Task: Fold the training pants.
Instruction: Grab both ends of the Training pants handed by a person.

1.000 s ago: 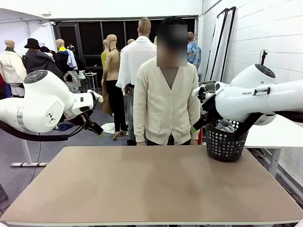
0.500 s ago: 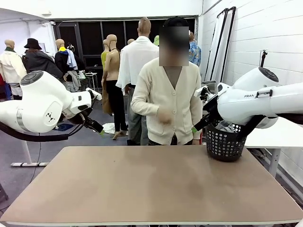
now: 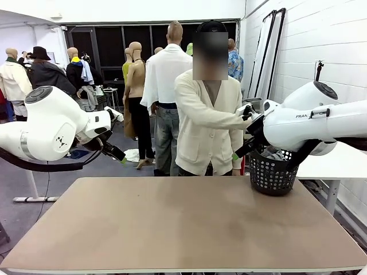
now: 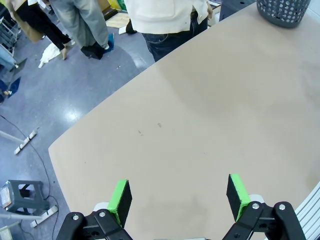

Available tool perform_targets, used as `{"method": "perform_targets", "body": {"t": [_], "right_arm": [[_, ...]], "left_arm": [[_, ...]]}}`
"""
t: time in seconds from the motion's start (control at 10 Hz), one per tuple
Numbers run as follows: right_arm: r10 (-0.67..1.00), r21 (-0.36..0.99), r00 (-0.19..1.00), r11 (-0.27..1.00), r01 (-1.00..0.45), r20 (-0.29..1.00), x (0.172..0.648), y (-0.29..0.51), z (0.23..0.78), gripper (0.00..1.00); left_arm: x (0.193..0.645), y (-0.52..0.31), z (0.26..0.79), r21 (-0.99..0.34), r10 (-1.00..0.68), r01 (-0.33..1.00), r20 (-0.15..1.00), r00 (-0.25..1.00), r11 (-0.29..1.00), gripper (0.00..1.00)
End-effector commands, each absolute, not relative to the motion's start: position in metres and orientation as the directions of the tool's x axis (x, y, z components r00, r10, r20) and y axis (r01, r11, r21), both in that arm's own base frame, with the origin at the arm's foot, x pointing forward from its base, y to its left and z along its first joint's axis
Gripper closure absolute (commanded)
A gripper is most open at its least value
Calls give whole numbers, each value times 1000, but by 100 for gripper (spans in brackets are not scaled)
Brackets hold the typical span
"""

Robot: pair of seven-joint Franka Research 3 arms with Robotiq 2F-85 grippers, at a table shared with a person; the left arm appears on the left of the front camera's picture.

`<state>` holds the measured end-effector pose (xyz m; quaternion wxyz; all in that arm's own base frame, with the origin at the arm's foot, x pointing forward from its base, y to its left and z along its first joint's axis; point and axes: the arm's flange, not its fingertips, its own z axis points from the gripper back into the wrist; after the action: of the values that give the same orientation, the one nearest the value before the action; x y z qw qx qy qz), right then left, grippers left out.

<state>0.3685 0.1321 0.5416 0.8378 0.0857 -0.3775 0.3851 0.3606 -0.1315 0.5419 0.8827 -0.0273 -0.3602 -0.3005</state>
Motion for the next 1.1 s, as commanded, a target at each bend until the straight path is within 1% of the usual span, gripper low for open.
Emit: {"method": "perform_targets", "body": {"t": [0.0, 1.0], "right_arm": [[582, -144, 421, 687, -712, 696, 368, 132, 540, 0], [582, -144, 421, 687, -712, 696, 368, 132, 540, 0]], "left_arm": [[360, -131, 542, 174, -511, 544, 649, 564, 821, 0], [360, -131, 542, 174, -511, 544, 649, 564, 821, 0]]}}
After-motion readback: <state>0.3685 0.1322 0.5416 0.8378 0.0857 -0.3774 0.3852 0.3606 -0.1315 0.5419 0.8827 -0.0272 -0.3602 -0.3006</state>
